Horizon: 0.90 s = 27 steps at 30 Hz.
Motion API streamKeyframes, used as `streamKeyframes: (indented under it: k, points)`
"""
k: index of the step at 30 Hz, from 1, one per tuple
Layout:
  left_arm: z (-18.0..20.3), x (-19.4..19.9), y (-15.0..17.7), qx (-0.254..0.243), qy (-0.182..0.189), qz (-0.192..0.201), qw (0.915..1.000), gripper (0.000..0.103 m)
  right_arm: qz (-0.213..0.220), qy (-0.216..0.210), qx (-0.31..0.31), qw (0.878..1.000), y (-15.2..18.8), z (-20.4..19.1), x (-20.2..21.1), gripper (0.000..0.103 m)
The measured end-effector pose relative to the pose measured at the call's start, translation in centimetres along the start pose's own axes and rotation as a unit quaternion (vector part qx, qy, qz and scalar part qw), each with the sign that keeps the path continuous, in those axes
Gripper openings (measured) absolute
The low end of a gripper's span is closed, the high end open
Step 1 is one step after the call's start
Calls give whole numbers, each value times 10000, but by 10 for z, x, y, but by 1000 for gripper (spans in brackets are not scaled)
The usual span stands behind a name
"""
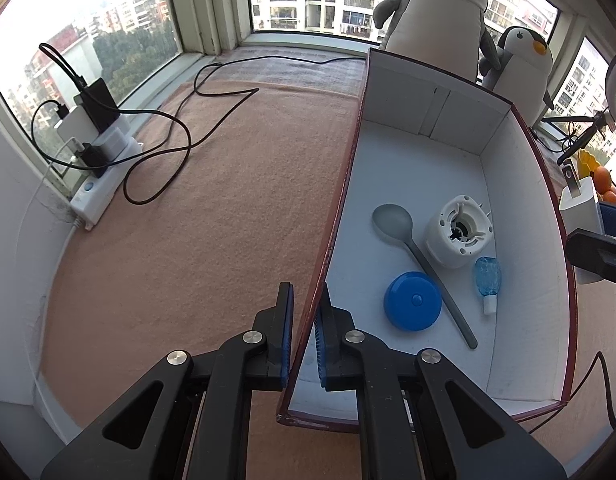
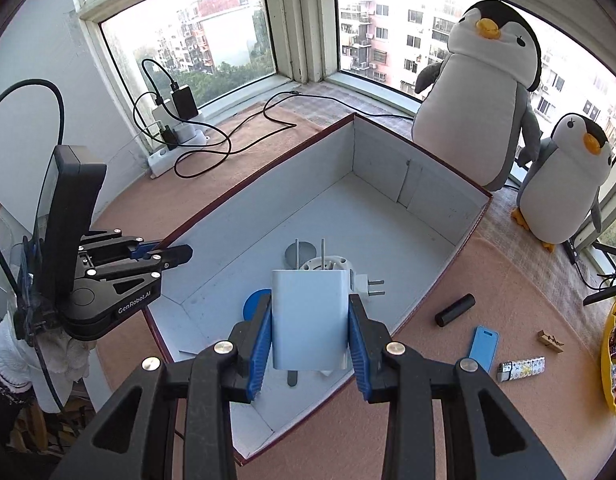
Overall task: Organize rigid objects
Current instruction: 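Carry the charger into the box and open the right gripper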
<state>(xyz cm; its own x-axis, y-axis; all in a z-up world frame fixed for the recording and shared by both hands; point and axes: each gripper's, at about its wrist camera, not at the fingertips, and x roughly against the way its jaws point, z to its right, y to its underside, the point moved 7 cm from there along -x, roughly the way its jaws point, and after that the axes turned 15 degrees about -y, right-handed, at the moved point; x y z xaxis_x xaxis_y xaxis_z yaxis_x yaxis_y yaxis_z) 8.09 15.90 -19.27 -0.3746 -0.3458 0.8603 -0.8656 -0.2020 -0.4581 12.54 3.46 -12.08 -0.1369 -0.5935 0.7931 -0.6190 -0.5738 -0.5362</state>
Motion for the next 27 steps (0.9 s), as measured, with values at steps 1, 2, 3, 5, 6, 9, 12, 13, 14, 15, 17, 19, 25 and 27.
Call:
streamKeyframes:
  k: [1, 2, 3, 5, 6, 9, 12, 13, 14, 15, 17, 19, 25, 27]
  points:
    - [0, 0, 0, 3, 4, 1, 10000, 9, -15, 1, 31, 10000, -1, -3, -2, 32]
    - [1, 0, 0, 4, 8, 3, 10000, 9, -34, 0, 55, 10000, -2, -5, -4, 32]
    - [0, 0, 0, 4, 5, 0, 10000, 9, -51, 5, 76, 10000, -3, -7, -7, 32]
    - [0, 0, 0, 4, 9, -1, 10000, 9, -89, 14, 112, 9999, -4, -10, -12, 32]
    - [0, 0, 0, 5, 9, -1, 10000, 9, -112, 12, 129, 9999, -4, -11, -15, 32]
    - [2, -1, -2, 9, 12, -6, 10000, 9, -194, 27, 191, 9996, -5, -15, -23, 32]
    - [3, -1, -3, 8, 11, -10, 10000, 9, -245, 4, 177, 9995, -4, -16, -29, 32]
    - [4, -1, -3, 8, 13, -10, 10000, 9, -265, 6, 177, 9995, -3, -16, -31, 32]
    - [3, -1, -2, 10, 15, -9, 10000, 9, -284, 11, 180, 9994, -3, -16, -33, 32]
    - [3, -1, -2, 13, 16, -8, 10000, 9, -306, 12, 179, 9994, -2, -16, -34, 32]
    - [4, -1, -3, 18, 15, -11, 10000, 9, -335, 20, 179, 9993, -1, -15, -37, 32]
    - [4, -2, -3, 16, 12, -11, 10000, 9, -349, 23, 175, 9992, 0, -14, -38, 32]
    - [3, -2, -2, 18, 17, -9, 10000, 9, -361, 17, 219, 9991, -1, -14, -39, 32]
    - [3, -2, -3, 20, 18, -9, 10000, 9, -337, 13, 242, 9991, -1, -15, -39, 32]
